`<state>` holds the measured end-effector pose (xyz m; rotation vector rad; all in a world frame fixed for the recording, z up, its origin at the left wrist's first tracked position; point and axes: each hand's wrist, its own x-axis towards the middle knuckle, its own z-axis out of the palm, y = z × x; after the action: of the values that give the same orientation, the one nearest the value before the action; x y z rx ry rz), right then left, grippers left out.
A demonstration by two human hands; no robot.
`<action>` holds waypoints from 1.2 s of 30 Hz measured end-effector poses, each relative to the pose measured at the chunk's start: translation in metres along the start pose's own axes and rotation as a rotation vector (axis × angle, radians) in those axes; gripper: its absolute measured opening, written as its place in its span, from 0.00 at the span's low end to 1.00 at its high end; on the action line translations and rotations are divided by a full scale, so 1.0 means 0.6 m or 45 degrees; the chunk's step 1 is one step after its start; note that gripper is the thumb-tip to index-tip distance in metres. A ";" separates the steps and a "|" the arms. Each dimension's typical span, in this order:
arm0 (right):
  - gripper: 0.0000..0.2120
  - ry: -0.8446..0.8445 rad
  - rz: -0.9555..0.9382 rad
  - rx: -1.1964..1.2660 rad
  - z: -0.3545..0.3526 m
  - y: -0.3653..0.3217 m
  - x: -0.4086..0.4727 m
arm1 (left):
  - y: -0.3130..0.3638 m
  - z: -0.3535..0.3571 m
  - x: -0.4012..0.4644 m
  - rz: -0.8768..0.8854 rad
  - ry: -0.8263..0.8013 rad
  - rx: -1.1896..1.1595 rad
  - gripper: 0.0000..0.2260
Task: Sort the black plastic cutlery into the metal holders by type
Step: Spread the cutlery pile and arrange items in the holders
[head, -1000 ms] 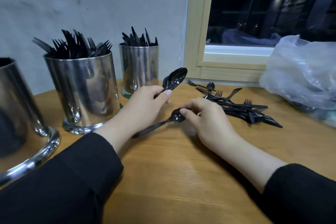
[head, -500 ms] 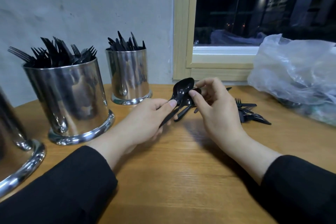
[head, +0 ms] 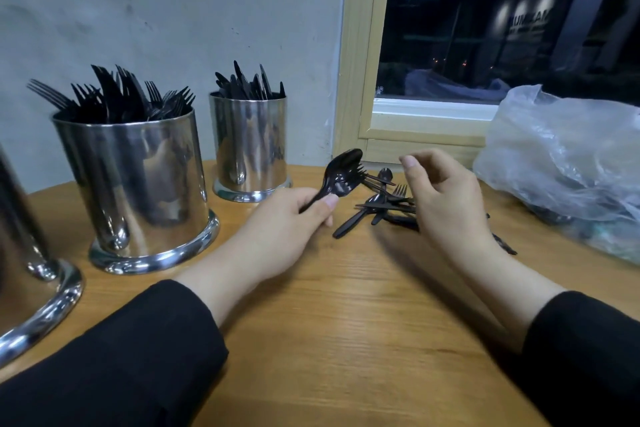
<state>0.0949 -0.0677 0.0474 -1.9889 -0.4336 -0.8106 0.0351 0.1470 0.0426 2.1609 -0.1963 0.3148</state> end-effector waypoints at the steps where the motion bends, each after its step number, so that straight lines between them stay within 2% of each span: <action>1: 0.07 -0.074 0.065 -0.086 -0.004 0.008 0.012 | -0.002 -0.001 0.001 -0.006 0.034 -0.025 0.18; 3: 0.08 -0.272 0.164 -0.324 -0.002 0.023 0.034 | -0.006 0.002 0.003 -0.042 0.069 -0.083 0.18; 6: 0.11 -0.604 0.153 -0.605 0.016 0.033 0.066 | -0.010 0.012 0.006 -0.090 0.083 -0.163 0.19; 9: 0.15 -0.776 0.167 -0.788 0.044 0.037 0.095 | -0.010 0.017 0.007 -0.147 0.084 -0.283 0.20; 16: 0.13 -0.837 0.252 -0.965 0.084 0.066 0.112 | -0.013 0.014 0.011 -0.164 0.115 -0.421 0.22; 23: 0.12 -0.859 0.361 -0.787 0.083 0.058 0.110 | -0.014 0.014 0.010 -0.160 0.089 -0.409 0.20; 28: 0.08 -0.825 0.398 -0.631 0.069 0.057 0.103 | -0.011 0.013 0.008 -0.158 0.107 -0.396 0.20; 34: 0.04 -0.821 0.160 -0.602 0.045 0.046 0.084 | -0.009 0.013 0.007 -0.167 0.117 -0.395 0.20; 36: 0.06 -0.876 0.068 -0.653 0.044 0.041 0.075 | -0.009 0.013 0.007 -0.159 0.118 -0.376 0.20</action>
<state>0.1513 -0.0588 0.0535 -2.7396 -0.5985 -0.1760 0.0418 0.1433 0.0353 1.8531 -0.0504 0.2935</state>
